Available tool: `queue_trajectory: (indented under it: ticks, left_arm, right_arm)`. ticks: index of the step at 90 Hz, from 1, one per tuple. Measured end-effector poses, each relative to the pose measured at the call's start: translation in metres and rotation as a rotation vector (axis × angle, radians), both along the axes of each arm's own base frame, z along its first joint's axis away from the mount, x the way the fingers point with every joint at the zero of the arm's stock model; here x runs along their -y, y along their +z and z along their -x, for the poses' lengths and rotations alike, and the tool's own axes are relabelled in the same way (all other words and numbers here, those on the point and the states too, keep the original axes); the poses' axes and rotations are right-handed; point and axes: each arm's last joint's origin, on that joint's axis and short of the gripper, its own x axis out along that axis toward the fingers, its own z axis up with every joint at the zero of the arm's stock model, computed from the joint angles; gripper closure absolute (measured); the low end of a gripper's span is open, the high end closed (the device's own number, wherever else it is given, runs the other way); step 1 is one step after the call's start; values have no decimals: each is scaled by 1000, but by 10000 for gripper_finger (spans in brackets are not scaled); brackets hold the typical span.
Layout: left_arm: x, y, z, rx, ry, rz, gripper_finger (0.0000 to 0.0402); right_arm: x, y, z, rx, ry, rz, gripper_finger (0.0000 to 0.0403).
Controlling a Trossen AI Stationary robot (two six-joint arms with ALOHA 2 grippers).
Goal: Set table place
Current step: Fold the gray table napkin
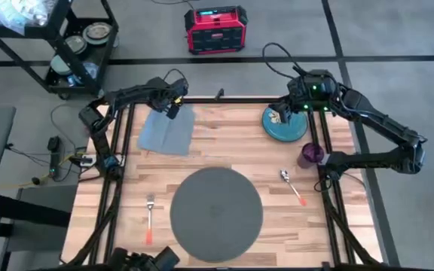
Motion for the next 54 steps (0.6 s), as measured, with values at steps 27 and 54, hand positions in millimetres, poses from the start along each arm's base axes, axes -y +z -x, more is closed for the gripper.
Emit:
queue_trajectory:
  ticks: [27,54]
  left_arm:
    - [-1,1,1,-51,-21,-23,401]
    - [-7,5,3,-125,-90,-34,398]
  right_arm:
    - [-1,-2,1,-18,1,-10,212]
    - [-1,-3,2,-35,1,-22,212]
